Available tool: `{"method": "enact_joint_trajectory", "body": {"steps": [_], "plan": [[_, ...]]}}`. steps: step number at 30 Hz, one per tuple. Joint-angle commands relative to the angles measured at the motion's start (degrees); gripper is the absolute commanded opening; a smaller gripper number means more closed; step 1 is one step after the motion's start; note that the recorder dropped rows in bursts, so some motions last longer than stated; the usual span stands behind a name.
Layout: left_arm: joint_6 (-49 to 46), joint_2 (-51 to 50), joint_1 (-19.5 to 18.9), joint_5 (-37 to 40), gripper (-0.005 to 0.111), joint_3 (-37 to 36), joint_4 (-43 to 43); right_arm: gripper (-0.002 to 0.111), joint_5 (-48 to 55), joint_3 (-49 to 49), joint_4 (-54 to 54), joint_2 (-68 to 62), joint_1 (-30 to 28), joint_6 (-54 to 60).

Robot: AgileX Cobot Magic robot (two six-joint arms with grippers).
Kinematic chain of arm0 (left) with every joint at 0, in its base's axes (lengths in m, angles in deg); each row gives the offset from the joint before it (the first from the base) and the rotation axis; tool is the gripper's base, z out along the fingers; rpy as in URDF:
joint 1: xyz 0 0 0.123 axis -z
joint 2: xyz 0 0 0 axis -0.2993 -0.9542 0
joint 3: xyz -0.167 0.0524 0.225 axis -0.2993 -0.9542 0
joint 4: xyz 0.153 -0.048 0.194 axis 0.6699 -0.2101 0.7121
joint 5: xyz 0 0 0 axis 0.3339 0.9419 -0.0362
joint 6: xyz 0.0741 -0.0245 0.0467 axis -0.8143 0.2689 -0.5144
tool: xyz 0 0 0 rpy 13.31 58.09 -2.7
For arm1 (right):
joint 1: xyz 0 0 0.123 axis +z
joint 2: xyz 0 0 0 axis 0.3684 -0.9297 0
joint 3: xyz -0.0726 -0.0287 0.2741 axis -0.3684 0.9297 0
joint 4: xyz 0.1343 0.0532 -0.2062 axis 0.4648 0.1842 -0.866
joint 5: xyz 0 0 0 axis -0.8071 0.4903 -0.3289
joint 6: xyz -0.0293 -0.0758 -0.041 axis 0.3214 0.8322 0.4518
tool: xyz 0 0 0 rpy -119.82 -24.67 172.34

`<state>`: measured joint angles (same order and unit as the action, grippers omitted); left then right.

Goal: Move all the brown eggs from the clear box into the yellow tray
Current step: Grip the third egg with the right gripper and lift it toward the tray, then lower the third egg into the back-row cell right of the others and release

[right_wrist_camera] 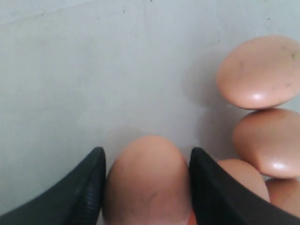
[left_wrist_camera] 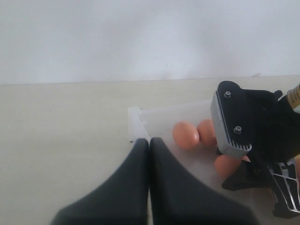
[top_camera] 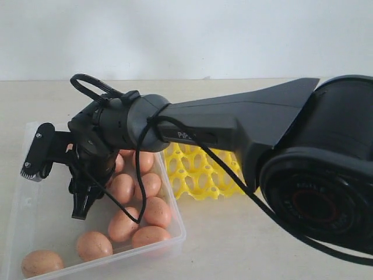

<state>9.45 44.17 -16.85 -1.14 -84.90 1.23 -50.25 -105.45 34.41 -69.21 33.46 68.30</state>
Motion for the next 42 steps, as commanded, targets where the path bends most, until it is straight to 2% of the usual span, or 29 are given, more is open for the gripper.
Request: {"method": "enact_joint_trajectory", "body": {"steps": [1, 6, 12, 15, 24, 27, 36, 42], "plan": [[0.0, 0.2, 0.3, -0.1, -0.004, 0.1, -0.3, 0.0, 0.0, -0.1, 0.8, 2.8, -1.3, -4.4], [0.0, 0.2, 0.3, -0.1, -0.004, 0.1, -0.3, 0.0, -6.9, 4.7, 2.2, 8.9, -2.7, -10.7], [0.0, 0.2, 0.3, -0.1, -0.004, 0.1, -0.3, 0.0, -26.7, 22.9, 9.7, 21.7, -5.6, -9.2], [0.0, 0.2, 0.3, -0.1, -0.004, 0.1, -0.3, 0.0, -36.9, 31.7, 16.9, 27.8, -7.3, -0.1], [0.0, 0.2, 0.3, -0.1, -0.004, 0.1, -0.3, 0.0, -60.6, 49.4, 55.3, 36.1, -15.2, 31.5], [0.0, 0.2, 0.3, -0.1, -0.004, 0.1, -0.3, 0.0, -61.3, 51.3, 59.5, 36.0, -16.3, 37.4], [0.0, 0.2, 0.3, -0.1, -0.004, 0.1, -0.3, 0.0, -63.2, 51.9, 61.8, 33.3, -20.2, 33.0], [0.0, 0.2, 0.3, -0.1, -0.004, 0.1, -0.3, 0.0, -63.1, 51.4, 61.7, 30.0, -20.7, 31.9]]}}
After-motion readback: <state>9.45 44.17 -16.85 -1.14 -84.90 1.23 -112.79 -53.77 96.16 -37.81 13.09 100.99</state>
